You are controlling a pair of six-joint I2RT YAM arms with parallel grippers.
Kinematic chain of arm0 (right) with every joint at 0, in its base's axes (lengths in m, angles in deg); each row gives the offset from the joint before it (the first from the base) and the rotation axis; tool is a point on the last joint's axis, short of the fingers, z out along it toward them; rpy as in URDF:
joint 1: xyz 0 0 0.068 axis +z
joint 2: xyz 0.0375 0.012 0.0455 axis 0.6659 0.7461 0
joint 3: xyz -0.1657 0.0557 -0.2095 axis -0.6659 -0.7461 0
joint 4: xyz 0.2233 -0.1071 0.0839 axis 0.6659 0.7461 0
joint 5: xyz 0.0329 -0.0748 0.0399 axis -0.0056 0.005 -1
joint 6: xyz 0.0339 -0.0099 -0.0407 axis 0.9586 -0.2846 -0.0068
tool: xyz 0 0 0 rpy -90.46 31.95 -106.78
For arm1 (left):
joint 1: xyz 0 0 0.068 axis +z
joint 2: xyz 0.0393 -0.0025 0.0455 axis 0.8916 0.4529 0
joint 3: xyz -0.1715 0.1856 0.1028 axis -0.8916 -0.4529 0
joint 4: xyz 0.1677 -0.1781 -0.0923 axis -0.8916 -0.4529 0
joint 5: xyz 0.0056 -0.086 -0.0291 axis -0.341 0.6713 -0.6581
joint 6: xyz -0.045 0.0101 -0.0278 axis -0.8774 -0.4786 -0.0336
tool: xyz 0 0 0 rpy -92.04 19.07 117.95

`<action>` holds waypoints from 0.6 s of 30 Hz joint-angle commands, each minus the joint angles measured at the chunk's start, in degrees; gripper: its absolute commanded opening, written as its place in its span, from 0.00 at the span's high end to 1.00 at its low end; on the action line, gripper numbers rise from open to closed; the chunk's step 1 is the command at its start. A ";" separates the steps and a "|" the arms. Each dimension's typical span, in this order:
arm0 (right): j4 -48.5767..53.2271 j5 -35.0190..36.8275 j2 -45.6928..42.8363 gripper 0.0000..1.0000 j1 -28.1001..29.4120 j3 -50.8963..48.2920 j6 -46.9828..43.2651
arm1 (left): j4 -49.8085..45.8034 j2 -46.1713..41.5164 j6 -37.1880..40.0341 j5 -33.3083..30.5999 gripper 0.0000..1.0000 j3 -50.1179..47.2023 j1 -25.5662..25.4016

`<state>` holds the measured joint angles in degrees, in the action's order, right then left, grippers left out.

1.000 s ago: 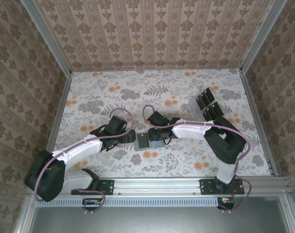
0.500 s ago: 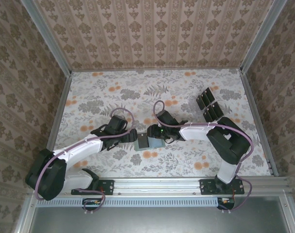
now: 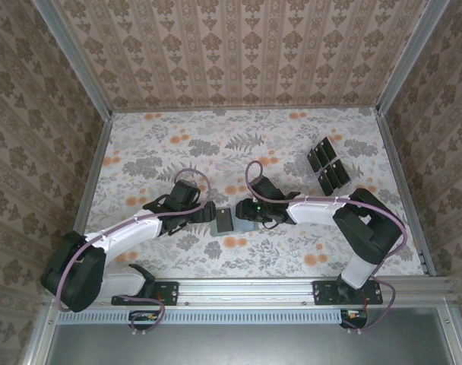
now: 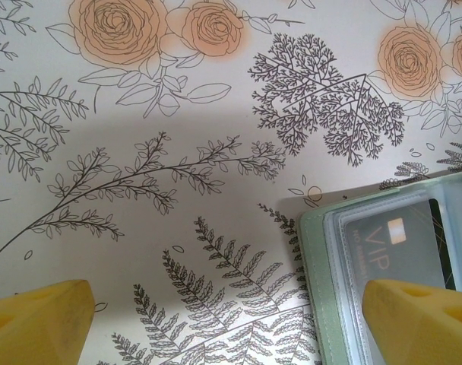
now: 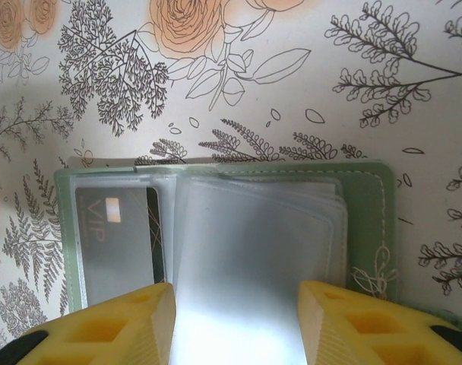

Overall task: Put the credit cards into the card holder
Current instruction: Flip over the card slot in the card holder.

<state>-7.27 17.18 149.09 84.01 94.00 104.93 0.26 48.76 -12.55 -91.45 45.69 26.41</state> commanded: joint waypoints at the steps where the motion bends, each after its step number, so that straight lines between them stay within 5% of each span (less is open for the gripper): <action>1: 3.11 1.77 -2.16 0.53 0.53 -0.93 -0.37 | 0.40 0.46 1.56 0.85 0.00 -0.30 0.20; 18: -3.35 -1.95 2.22 0.54 1.55 -0.34 3.28 | 1.58 0.40 2.26 2.53 0.00 -0.81 -0.32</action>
<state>-8.76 16.92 149.75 85.15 93.87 105.98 0.87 49.16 -12.14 -90.01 45.69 26.36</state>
